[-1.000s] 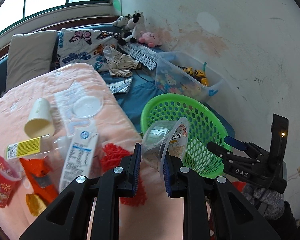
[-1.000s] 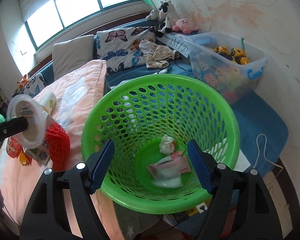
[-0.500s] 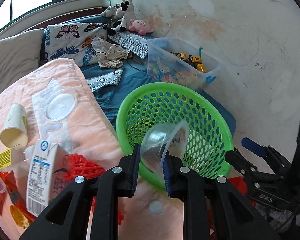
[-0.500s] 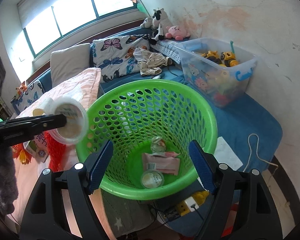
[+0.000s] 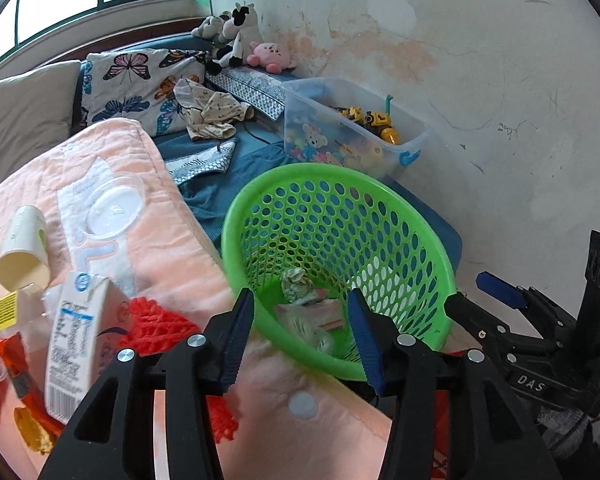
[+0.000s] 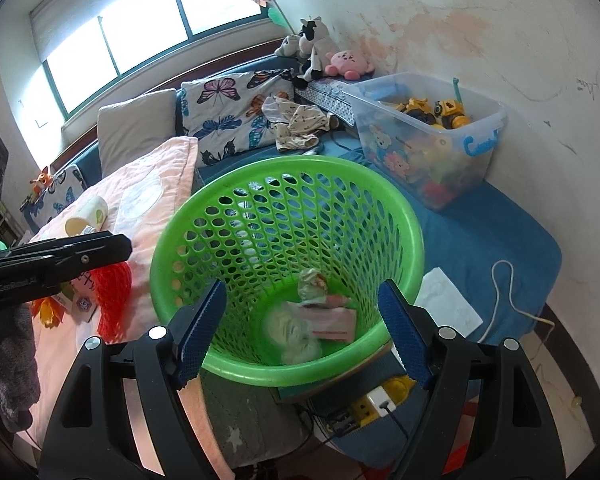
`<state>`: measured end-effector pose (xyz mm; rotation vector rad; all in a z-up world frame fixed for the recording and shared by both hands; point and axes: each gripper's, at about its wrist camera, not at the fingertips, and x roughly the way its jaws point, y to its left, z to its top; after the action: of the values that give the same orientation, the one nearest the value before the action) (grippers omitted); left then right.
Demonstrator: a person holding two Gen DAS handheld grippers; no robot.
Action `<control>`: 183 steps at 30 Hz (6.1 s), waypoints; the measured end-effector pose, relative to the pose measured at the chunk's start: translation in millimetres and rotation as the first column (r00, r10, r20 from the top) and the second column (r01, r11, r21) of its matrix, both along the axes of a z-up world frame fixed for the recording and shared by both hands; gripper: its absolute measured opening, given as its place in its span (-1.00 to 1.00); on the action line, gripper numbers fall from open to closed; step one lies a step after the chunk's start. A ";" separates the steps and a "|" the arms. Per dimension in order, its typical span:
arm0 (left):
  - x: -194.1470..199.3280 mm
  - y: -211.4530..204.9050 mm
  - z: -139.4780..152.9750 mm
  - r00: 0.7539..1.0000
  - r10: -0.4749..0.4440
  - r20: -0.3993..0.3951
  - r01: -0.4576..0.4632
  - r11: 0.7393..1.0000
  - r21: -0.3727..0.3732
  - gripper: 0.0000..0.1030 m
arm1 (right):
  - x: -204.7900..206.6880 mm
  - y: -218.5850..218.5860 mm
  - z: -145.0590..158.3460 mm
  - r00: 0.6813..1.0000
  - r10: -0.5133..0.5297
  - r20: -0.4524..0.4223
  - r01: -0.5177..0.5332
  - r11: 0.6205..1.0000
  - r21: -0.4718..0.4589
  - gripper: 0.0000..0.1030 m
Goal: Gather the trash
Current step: 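Move both tools back over the bed toward the red cup and net, then grasp the red mesh net with the right tool while the left tool grasps the red Pizza cup, then carry net and Pizza cup over the green basket and open both tools, then move both tools back over the bed toward the milk carton and wrapper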
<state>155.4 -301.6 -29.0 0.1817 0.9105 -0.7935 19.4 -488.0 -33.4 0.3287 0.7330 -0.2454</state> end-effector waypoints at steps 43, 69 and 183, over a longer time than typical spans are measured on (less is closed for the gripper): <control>56.8 288.0 6.8 0.904 0.393 0.169 -0.415 0.902 0.122 0.79 | 63.2 158.5 41.8 0.948 0.317 0.014 -0.316 0.947 -0.057 0.66; 94.7 288.1 -31.7 0.949 0.266 0.169 -0.304 0.916 0.261 0.82 | 114.2 184.4 -12.1 0.920 0.370 -0.131 -0.377 0.926 -0.034 0.60; 5.5 19.7 11.6 0.995 -0.057 0.076 0.050 0.995 0.089 0.62 | 1.3 8.1 12.5 0.999 0.001 0.045 -0.001 1.000 -0.001 0.43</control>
<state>161.0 -281.8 -17.4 0.3129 0.8693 -0.7917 20.7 -479.9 -20.9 0.3322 0.6883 -0.2361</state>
